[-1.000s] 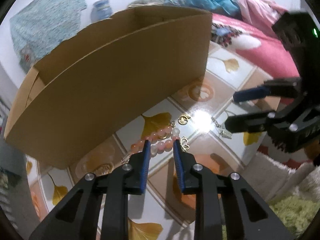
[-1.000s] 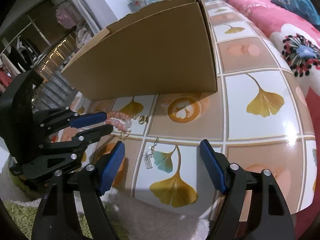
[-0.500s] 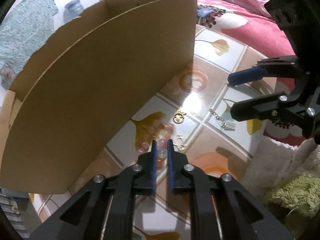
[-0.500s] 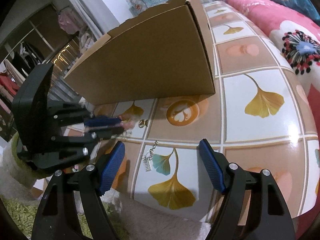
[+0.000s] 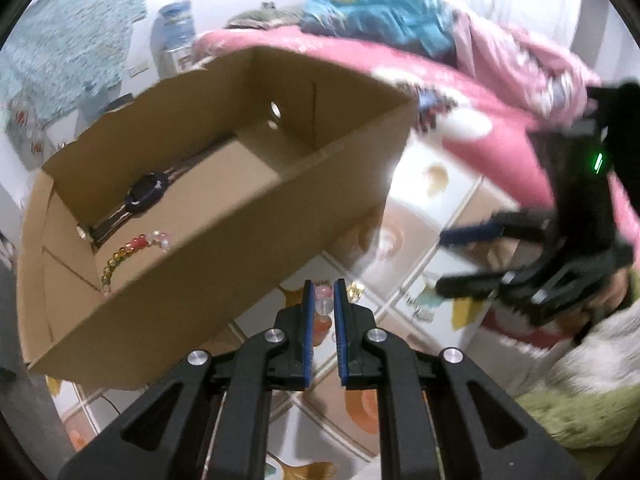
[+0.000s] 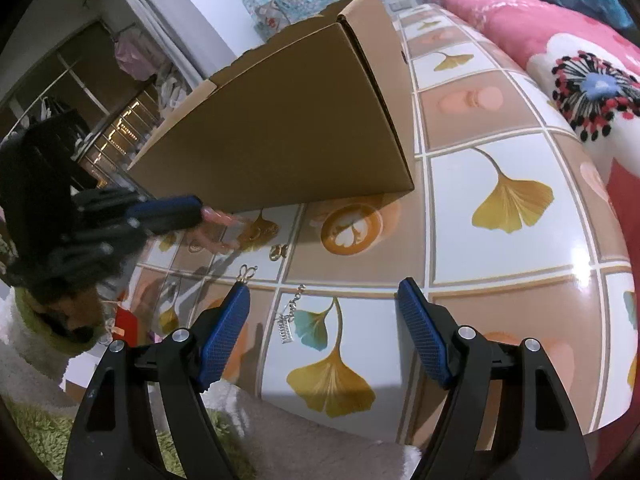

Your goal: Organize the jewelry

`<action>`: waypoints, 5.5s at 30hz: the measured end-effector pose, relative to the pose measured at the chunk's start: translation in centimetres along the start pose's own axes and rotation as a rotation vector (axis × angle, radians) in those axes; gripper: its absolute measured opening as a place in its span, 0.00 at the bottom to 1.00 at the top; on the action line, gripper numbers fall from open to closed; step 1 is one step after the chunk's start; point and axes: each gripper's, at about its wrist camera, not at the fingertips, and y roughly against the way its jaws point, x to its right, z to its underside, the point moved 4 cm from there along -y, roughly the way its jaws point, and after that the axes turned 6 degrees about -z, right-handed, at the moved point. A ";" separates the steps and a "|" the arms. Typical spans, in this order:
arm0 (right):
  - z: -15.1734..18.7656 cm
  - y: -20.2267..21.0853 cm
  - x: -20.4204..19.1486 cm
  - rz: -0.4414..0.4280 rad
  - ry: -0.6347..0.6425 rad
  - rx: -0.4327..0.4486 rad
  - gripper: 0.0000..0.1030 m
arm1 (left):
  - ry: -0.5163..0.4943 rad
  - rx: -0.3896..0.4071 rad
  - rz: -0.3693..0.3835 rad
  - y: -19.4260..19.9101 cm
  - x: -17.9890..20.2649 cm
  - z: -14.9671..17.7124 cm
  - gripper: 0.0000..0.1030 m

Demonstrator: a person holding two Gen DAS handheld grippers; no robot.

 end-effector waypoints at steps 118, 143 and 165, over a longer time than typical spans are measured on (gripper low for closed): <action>1.0 -6.7 -10.2 0.149 0.383 -0.084 0.35 | 0.265 -0.015 -0.158 -1.0 -4.6 6.8 0.04; 0.4 -8.4 -10.4 0.173 0.506 -0.138 0.10 | 0.282 -0.021 -0.152 -1.0 -5.3 7.6 0.04; 0.2 -9.3 -10.9 0.157 0.565 -0.258 0.24 | 0.282 -0.021 -0.151 -1.1 -5.3 7.6 0.04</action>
